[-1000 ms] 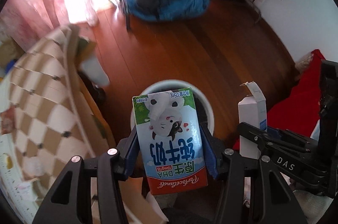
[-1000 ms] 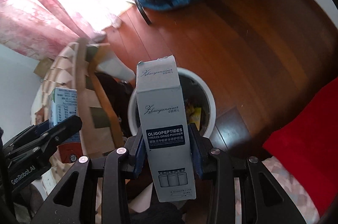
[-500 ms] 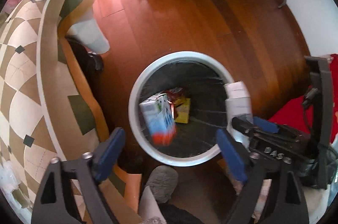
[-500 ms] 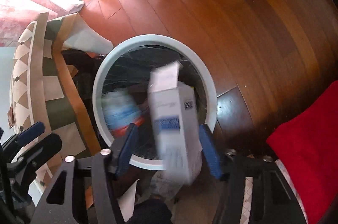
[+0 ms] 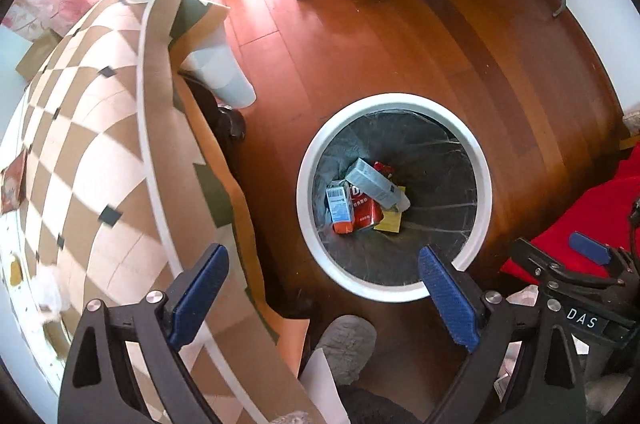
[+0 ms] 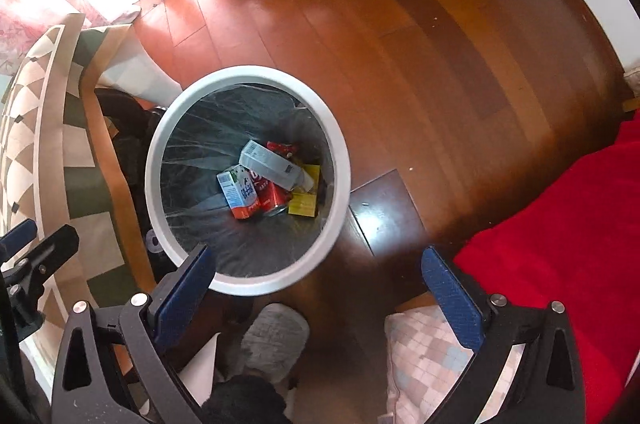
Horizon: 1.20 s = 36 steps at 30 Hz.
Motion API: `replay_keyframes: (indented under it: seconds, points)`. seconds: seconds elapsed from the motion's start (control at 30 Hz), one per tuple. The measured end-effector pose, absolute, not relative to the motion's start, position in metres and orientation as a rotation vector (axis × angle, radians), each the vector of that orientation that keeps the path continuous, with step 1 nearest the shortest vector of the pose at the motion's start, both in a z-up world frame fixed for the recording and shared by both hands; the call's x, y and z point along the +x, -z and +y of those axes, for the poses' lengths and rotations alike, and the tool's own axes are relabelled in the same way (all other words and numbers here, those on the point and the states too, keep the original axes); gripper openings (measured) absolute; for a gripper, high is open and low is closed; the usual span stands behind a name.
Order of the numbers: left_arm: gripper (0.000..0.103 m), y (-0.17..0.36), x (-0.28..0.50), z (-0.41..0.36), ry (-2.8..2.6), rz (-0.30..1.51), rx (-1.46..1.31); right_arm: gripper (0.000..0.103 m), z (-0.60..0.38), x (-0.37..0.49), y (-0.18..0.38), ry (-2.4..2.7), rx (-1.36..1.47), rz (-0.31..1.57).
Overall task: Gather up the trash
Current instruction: 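Carry the white box and milk carton over the bin and release them, then move both tools back over the table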
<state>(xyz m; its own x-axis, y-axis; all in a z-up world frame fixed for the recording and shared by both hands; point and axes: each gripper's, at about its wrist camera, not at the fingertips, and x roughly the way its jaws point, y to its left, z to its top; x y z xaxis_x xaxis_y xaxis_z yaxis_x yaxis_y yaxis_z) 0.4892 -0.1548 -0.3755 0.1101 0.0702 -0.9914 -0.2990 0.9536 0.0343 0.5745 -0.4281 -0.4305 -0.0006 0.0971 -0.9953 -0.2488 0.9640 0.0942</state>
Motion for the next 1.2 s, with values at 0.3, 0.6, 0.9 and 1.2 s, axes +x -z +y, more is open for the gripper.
replay_keyframes:
  seconds: [0.3, 0.6, 0.9, 1.2]
  points:
    - [0.097, 0.344, 0.47, -0.16, -0.274, 1.382, -0.183, 0.103, -0.434, 0.555, 0.388, -0.264, -0.131, 1.49]
    - [0.097, 0.291, 0.445, -0.163, -0.264, 1.296, -0.189, 0.103, -0.436, 0.533, 0.319, -0.27, -0.11, 1.399]
    - [0.097, 0.219, 0.408, -0.16, -0.257, 1.163, -0.215, 0.103, -0.429, 0.5, 0.232, -0.312, -0.053, 1.282]
    - [0.097, 0.165, 0.347, -0.112, -0.321, 1.049, -0.258, 0.103, -0.37, 0.448, 0.163, -0.465, -0.036, 1.193]
